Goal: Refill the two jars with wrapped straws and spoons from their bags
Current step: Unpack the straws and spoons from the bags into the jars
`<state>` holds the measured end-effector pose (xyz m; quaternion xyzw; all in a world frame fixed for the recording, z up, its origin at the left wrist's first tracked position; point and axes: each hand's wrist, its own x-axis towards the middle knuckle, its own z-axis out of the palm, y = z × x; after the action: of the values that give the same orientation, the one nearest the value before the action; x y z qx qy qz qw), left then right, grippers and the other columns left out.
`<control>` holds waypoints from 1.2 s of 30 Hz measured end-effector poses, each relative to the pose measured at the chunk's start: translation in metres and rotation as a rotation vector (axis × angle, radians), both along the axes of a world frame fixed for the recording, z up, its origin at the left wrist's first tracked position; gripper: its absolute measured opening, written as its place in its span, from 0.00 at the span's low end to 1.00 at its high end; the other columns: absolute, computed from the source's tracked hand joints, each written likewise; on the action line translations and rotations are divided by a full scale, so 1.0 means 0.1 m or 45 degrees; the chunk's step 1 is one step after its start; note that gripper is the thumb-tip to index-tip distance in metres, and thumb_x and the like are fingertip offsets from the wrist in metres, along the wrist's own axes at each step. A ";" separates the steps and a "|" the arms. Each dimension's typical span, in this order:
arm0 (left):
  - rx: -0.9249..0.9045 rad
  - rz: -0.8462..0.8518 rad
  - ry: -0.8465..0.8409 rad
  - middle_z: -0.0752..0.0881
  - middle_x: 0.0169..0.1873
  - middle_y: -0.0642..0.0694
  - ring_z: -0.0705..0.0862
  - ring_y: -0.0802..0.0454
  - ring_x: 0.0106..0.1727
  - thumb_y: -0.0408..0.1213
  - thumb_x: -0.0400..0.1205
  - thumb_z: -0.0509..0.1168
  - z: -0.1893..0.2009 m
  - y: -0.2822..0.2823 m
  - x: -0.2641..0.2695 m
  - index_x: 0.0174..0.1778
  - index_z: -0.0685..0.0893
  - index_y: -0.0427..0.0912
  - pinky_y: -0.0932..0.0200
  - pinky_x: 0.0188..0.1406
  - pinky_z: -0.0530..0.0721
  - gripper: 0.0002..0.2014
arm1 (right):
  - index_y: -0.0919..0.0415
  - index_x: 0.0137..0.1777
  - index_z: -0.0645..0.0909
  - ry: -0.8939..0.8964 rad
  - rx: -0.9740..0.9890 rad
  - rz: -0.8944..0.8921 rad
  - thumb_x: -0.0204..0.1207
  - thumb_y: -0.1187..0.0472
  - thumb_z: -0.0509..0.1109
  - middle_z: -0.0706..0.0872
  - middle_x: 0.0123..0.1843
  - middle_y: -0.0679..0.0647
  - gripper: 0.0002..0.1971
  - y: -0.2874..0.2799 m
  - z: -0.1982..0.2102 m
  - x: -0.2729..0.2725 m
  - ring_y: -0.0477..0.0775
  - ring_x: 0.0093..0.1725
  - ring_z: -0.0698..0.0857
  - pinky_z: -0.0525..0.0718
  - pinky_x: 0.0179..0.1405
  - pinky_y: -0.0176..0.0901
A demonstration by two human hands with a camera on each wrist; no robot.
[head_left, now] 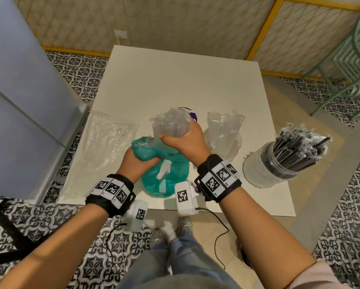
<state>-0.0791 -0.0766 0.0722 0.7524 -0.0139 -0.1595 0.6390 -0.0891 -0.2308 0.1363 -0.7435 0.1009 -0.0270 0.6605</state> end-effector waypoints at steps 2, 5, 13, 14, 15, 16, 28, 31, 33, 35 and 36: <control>0.045 0.041 -0.015 0.90 0.40 0.48 0.88 0.51 0.43 0.30 0.66 0.77 0.01 -0.01 0.00 0.43 0.86 0.47 0.55 0.47 0.86 0.13 | 0.62 0.60 0.79 0.007 0.016 -0.023 0.65 0.75 0.79 0.86 0.53 0.53 0.24 -0.02 0.02 -0.04 0.45 0.50 0.86 0.85 0.53 0.32; 0.115 0.060 -0.039 0.88 0.38 0.46 0.86 0.48 0.42 0.27 0.69 0.74 -0.03 0.00 0.01 0.39 0.84 0.50 0.53 0.48 0.84 0.12 | 0.64 0.61 0.79 -0.058 0.031 -0.083 0.65 0.74 0.79 0.88 0.55 0.56 0.24 -0.08 0.14 -0.04 0.53 0.56 0.88 0.86 0.59 0.42; 0.114 0.097 0.017 0.86 0.38 0.52 0.84 0.54 0.41 0.24 0.70 0.73 -0.04 0.01 0.00 0.40 0.82 0.50 0.58 0.47 0.81 0.15 | 0.65 0.61 0.81 -0.035 0.042 -0.049 0.66 0.75 0.78 0.89 0.55 0.60 0.22 -0.21 0.19 -0.09 0.56 0.56 0.88 0.87 0.58 0.47; 0.092 0.112 0.041 0.86 0.40 0.52 0.85 0.55 0.42 0.24 0.70 0.74 -0.04 0.03 0.01 0.43 0.82 0.49 0.60 0.46 0.82 0.15 | 0.63 0.59 0.82 -0.028 0.094 -0.066 0.66 0.75 0.78 0.89 0.54 0.58 0.21 -0.25 0.19 -0.09 0.53 0.54 0.89 0.87 0.57 0.47; 0.074 0.125 0.053 0.86 0.40 0.53 0.84 0.57 0.43 0.25 0.70 0.74 -0.04 0.06 0.01 0.44 0.82 0.49 0.63 0.45 0.81 0.15 | 0.60 0.56 0.82 -0.028 0.156 -0.091 0.66 0.76 0.77 0.89 0.50 0.55 0.20 -0.27 0.20 -0.09 0.49 0.51 0.89 0.88 0.55 0.46; 0.057 0.128 0.052 0.86 0.41 0.53 0.84 0.59 0.43 0.25 0.70 0.74 -0.03 0.07 0.02 0.44 0.82 0.50 0.65 0.44 0.81 0.15 | 0.59 0.54 0.82 -0.038 0.207 -0.113 0.66 0.76 0.77 0.89 0.48 0.52 0.19 -0.30 0.22 -0.09 0.47 0.48 0.89 0.88 0.53 0.46; 0.120 -0.059 0.005 0.87 0.39 0.55 0.85 0.65 0.38 0.50 0.53 0.72 0.02 0.12 0.13 0.39 0.83 0.54 0.66 0.43 0.83 0.19 | 0.53 0.46 0.83 -0.367 0.384 -0.253 0.56 0.69 0.79 0.89 0.39 0.48 0.19 -0.43 0.76 0.00 0.49 0.43 0.88 0.88 0.48 0.50; 0.181 -0.093 0.000 0.86 0.40 0.54 0.85 0.58 0.43 0.49 0.51 0.73 0.01 0.15 0.20 0.44 0.82 0.51 0.64 0.44 0.80 0.24 | 0.58 0.45 0.81 -0.497 0.540 -0.304 0.60 0.74 0.72 0.88 0.35 0.48 0.16 -0.53 0.98 -0.01 0.45 0.39 0.87 0.86 0.42 0.45; 0.220 -0.096 0.012 0.84 0.46 0.52 0.83 0.58 0.46 0.48 0.50 0.74 -0.04 0.16 0.29 0.55 0.79 0.49 0.68 0.45 0.78 0.34 | 0.63 0.48 0.79 -0.583 0.615 -0.349 0.60 0.75 0.71 0.86 0.36 0.50 0.16 -0.62 1.13 -0.01 0.44 0.37 0.87 0.85 0.40 0.42; 0.297 -0.092 0.029 0.81 0.52 0.47 0.81 0.53 0.50 0.43 0.54 0.76 -0.11 0.13 0.39 0.66 0.73 0.47 0.65 0.47 0.77 0.41 | 0.67 0.53 0.77 -0.654 0.666 -0.396 0.59 0.75 0.72 0.84 0.39 0.52 0.20 -0.71 1.23 -0.02 0.45 0.38 0.87 0.85 0.40 0.43; 0.345 -0.105 0.044 0.78 0.54 0.46 0.80 0.49 0.53 0.41 0.57 0.77 -0.14 0.10 0.43 0.71 0.69 0.46 0.63 0.51 0.76 0.44 | 0.68 0.55 0.75 -0.676 0.680 -0.420 0.58 0.74 0.74 0.84 0.41 0.53 0.23 -0.76 1.25 -0.03 0.45 0.40 0.87 0.85 0.41 0.44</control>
<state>-0.0357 -0.0663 0.0587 0.8276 -0.0121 -0.1990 0.5247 -0.0919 -0.3068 0.2617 -0.4870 0.0483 -0.2963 0.8202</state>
